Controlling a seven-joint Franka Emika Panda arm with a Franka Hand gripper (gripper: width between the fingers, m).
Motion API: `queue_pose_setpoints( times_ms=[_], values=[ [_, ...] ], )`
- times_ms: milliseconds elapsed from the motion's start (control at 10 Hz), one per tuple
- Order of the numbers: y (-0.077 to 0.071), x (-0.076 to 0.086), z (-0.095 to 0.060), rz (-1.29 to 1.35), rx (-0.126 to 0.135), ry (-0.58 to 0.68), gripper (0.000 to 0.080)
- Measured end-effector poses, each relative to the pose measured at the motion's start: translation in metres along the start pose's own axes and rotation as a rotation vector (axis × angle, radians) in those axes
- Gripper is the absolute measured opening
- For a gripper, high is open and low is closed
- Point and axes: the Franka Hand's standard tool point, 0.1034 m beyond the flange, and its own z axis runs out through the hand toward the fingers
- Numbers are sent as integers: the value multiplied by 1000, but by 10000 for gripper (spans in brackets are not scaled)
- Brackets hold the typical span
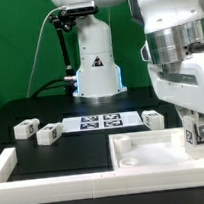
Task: Assemble one leg
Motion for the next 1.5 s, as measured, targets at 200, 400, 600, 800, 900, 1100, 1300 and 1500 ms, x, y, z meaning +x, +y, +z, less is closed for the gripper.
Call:
queue_pose_setpoints(
  times_ms=[200,400,600,800,900,1100,1300,1500],
  values=[
    [-1,-1,0,213,29,-16,290],
    [-1,-2,0,362,20,-42,290],
    [-2,-2,0,423,6,-50,298],
    [-2,-2,0,405,6,-50,474],
    [-2,-2,0,361,7,-50,474],
    [-1,-2,1,340,2,-53,638],
    [1,-4,1,112,-9,-50,647],
    [3,-7,1,-70,-32,-52,649]
  ],
)
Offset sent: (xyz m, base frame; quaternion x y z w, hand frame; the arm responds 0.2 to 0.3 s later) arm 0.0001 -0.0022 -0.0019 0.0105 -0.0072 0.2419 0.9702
